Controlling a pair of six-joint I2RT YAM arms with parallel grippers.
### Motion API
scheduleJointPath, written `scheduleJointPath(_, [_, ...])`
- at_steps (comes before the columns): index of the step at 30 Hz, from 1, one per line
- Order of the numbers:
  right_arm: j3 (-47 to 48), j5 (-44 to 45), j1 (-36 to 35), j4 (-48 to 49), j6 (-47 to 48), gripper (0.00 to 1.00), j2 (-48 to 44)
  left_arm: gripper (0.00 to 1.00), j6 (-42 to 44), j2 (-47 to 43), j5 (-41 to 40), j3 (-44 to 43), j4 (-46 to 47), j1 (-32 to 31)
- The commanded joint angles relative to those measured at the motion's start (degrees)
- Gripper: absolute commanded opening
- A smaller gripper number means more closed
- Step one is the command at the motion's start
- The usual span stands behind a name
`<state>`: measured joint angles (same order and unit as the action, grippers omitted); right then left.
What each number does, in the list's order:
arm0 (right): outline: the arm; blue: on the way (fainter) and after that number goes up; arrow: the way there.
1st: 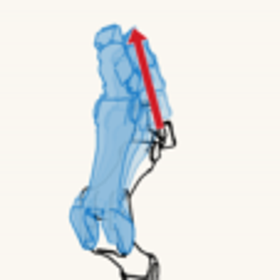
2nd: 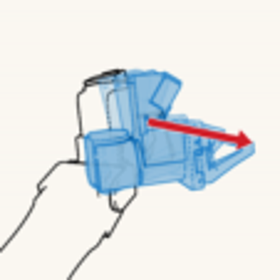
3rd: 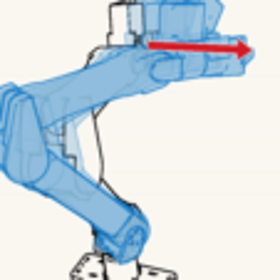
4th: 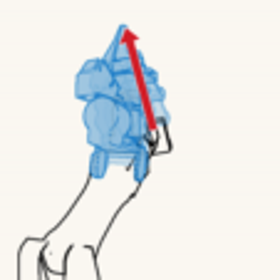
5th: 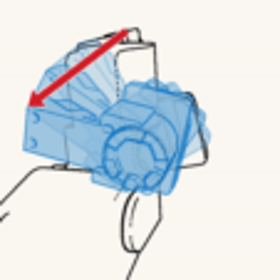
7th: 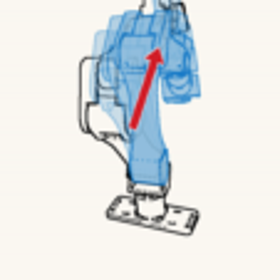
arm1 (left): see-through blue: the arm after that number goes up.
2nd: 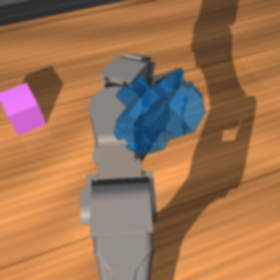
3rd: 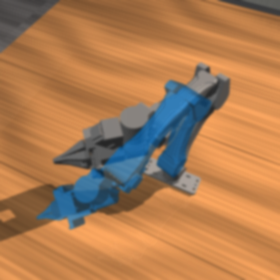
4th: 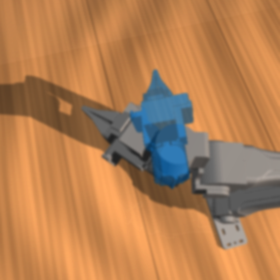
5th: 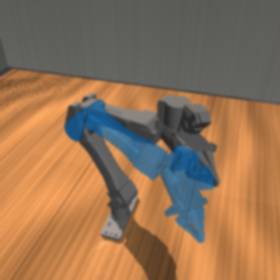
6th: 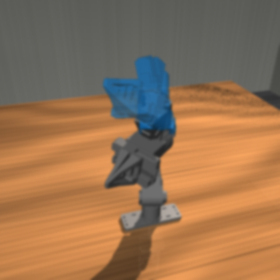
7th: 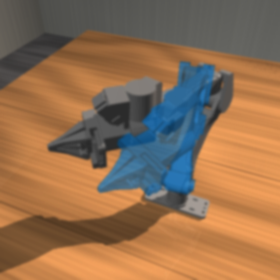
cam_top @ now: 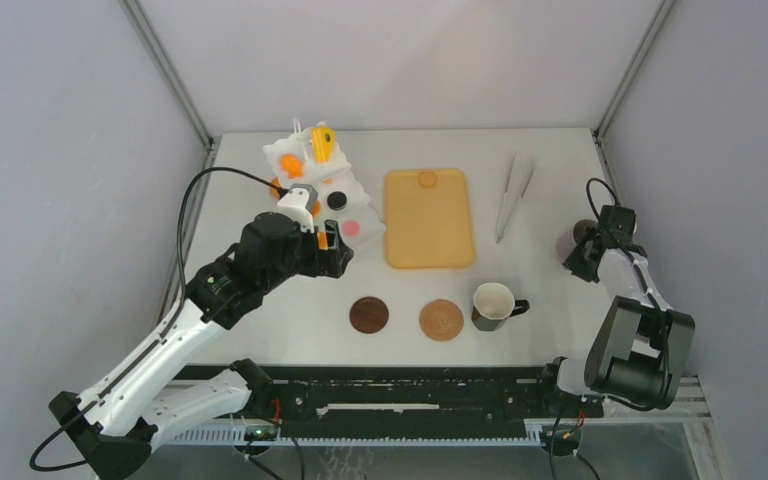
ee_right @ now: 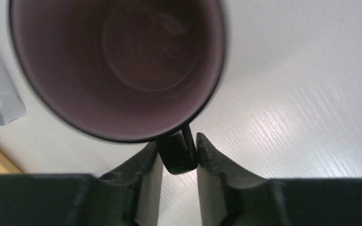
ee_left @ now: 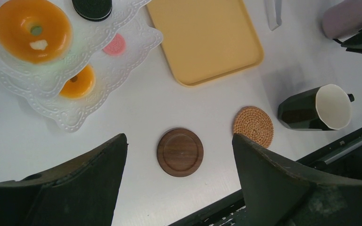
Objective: Serve the afternoon tea
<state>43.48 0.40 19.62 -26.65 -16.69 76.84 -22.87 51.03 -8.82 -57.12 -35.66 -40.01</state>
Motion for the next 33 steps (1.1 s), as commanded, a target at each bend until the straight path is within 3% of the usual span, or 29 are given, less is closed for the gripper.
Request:
scheduleJointPath(1, [2.0, -4.4, 0.0, 3.1, 1.5, 0.23, -1.3, 0.87, 1.4, -0.2, -0.3, -2.7, 1.7, -0.2])
scheduleJointPath(10, [2.4, -4.8, -1.1, 2.3, 1.2, 0.18, -1.5, 0.87, 1.3, -0.4, -0.4, -1.4, 2.2, -0.2])
scheduleJointPath(16, [3.6, 0.1, -5.9, -0.1, 1.0, 0.00, -1.1, 0.87, 1.3, -0.4, -0.9, -1.2, 2.3, -0.2])
scheduleJointPath(26, [6.4, 9.8, -19.1, -5.5, 1.3, 0.00, 0.1, 0.87, 1.2, -0.1, -0.6, -1.0, 2.5, -0.2])
scheduleJointPath(33, [8.4, 17.8, -27.8, -8.8, 1.4, 0.00, -4.2, 0.87, 1.2, 0.6, 0.3, -0.6, 3.0, -0.2])
